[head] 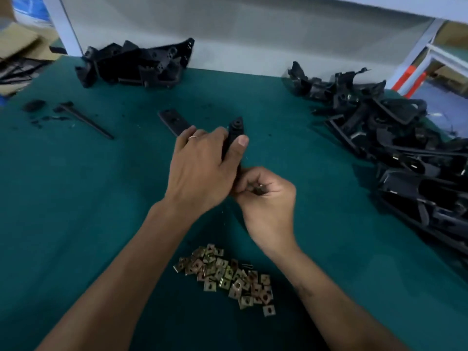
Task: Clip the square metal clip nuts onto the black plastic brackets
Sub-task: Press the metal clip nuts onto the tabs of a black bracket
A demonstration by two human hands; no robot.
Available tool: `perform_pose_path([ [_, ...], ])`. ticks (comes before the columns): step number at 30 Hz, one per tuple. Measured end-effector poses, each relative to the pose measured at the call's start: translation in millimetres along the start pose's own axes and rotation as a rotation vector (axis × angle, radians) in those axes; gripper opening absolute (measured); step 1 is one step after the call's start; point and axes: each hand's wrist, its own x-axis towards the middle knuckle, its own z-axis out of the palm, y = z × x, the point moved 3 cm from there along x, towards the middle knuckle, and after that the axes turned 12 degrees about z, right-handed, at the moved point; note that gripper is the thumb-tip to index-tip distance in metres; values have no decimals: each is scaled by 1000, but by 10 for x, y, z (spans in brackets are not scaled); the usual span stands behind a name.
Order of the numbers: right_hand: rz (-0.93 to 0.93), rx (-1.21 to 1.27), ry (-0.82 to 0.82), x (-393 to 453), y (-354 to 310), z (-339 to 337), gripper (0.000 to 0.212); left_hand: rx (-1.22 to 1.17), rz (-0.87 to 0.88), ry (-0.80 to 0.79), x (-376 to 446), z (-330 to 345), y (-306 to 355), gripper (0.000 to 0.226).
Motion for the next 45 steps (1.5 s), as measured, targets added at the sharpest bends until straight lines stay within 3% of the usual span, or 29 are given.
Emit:
perform_pose_path([
  [4, 128, 71, -15, -49, 88, -196, 38, 39, 63, -80, -137, 51, -113, 45],
  [9, 206, -123, -66, -100, -2, -330, 30, 125, 43, -33, -232, 157, -216, 54],
  [12, 315, -305, -269, -281, -73, -490, 15, 61, 36, -7, -252, 205, -352, 49],
  [14, 320, -472, -383, -431, -134, -590, 12, 31, 17, -28, -282, 248, -417, 45],
  [18, 350, -626, -402, -552, -238, -664, 10, 37, -31, -115, -352, 365, -484, 37],
  [27, 316, -786, -494, -691, -278, -521, 11, 30, -34, -34, -350, 358, -497, 39],
  [30, 290, -614, -439, -574, -263, -541, 13, -5, -1, 5, -341, 336, -477, 35],
  [33, 386, -140, -227, -248, -124, -530, 16, 39, 47, 7, -345, 316, -446, 35],
  [37, 506, 258, -32, 278, 96, -440, 14, 130, 86, -26, -362, 311, -412, 48],
  [40, 512, 350, -40, 582, 158, -368, 17, 132, 86, -11, -355, 289, -410, 54],
  [45, 436, 432, -197, 600, 248, -351, 10, 64, 79, 32, -339, 277, -442, 50],
])
